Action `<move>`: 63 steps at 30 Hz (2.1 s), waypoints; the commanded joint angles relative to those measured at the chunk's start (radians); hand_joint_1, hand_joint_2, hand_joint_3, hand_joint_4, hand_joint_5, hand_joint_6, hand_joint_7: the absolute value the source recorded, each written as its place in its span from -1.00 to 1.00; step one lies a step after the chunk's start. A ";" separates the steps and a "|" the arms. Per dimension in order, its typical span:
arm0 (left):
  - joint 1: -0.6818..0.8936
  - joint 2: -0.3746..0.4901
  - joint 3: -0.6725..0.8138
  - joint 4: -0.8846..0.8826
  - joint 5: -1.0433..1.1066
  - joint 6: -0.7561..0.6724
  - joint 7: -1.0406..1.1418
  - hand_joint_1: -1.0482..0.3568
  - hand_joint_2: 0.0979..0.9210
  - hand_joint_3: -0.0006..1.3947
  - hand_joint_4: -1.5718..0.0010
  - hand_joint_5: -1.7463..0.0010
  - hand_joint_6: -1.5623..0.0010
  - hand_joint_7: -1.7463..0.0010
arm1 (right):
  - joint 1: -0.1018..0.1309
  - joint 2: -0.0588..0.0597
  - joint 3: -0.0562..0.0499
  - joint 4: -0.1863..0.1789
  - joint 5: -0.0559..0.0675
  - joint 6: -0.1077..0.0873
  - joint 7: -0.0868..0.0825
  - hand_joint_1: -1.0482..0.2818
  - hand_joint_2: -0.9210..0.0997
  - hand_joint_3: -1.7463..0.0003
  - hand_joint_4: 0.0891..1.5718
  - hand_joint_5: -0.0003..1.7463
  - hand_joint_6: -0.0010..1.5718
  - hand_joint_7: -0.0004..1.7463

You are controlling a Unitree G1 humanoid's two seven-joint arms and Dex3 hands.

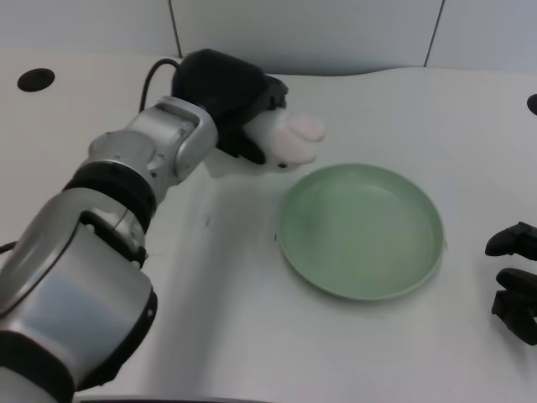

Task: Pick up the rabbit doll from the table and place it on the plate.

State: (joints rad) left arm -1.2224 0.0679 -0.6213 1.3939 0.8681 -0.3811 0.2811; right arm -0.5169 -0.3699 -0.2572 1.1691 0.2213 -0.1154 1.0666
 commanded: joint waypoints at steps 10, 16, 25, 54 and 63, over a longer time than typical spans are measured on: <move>0.018 -0.139 -0.059 0.000 0.012 0.004 0.015 -0.17 1.00 -0.97 -0.10 -0.42 -0.24 0.39 | 0.004 0.000 0.000 -0.012 0.007 -0.004 -0.003 0.05 -0.97 0.98 0.34 1.00 -0.52 1.00; 0.037 -0.158 -0.037 0.002 -0.021 0.010 -0.021 -0.41 1.00 -0.54 0.24 0.25 0.16 0.78 | 0.012 0.010 0.010 -0.029 0.002 -0.048 0.014 0.03 -1.00 0.93 0.54 1.00 -0.45 1.00; 0.031 -0.152 0.099 -0.008 -0.157 0.039 -0.132 -0.84 1.00 0.06 1.00 0.97 0.97 1.00 | 0.006 0.004 0.028 -0.023 -0.002 -0.073 0.049 -0.01 -0.99 0.88 0.79 1.00 -0.03 1.00; 0.218 0.121 0.822 -0.083 -0.945 -0.037 -0.892 -0.98 1.00 0.08 0.71 0.87 0.81 0.95 | -0.020 -0.009 0.044 0.010 -0.021 -0.093 0.053 -0.03 -1.00 0.89 0.93 1.00 0.41 1.00; 0.411 0.118 1.043 -0.118 -1.214 0.243 -1.131 -0.85 1.00 0.01 0.56 0.82 0.74 0.96 | -0.018 0.003 0.032 0.008 -0.006 -0.053 0.034 0.04 -1.00 0.91 0.78 1.00 -0.22 1.00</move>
State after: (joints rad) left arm -0.8442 0.1814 0.4053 1.2940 -0.3273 -0.1637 -0.8232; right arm -0.5361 -0.3558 -0.2205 1.1771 0.2127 -0.1716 1.1079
